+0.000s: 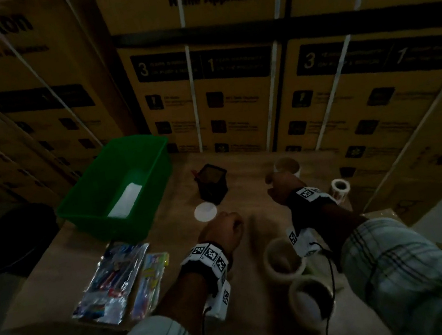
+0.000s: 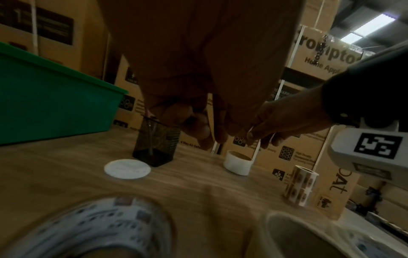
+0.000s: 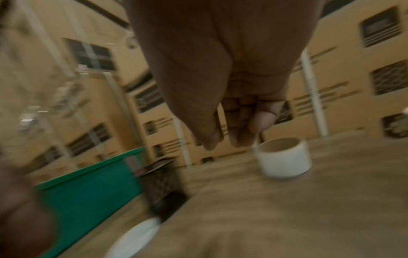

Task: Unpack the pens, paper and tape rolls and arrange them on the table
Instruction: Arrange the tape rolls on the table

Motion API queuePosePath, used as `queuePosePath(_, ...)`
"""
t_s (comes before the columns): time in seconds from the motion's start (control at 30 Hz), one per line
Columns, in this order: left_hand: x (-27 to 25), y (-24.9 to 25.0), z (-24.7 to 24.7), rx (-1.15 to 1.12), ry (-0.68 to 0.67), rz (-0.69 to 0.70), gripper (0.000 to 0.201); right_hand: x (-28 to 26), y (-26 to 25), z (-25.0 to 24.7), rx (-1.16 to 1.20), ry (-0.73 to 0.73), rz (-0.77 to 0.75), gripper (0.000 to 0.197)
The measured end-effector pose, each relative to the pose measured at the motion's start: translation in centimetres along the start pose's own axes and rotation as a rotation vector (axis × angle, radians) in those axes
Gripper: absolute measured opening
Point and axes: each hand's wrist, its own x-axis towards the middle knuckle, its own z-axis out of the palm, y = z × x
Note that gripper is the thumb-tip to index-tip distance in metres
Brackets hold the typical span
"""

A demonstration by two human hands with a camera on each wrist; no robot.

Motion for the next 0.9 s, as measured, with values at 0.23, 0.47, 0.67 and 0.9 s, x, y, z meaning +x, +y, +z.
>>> queuePosePath(0.23,6.0,2.0,1.7,0.006,-0.080,-0.065,0.025,7.1,6.3,0.1,0.002,-0.159,0.023,0.049)
queuePosePath(0.47,7.7,1.8,3.2,0.052,-0.080,-0.157,0.027,9.8,7.5,1.9,-0.100,-0.254,0.020,0.045)
queuePosePath(0.67,7.3,1.0,3.3,0.024,-0.046,-0.181,0.025,9.3,7.4,3.0,-0.133,-0.162,-0.008,0.039)
queuePosePath(0.9,4.8,-2.5,1.2,-0.015,0.019,-0.227,0.031,4.6,0.8,1.3,-0.070,-0.136,-0.206,0.031)
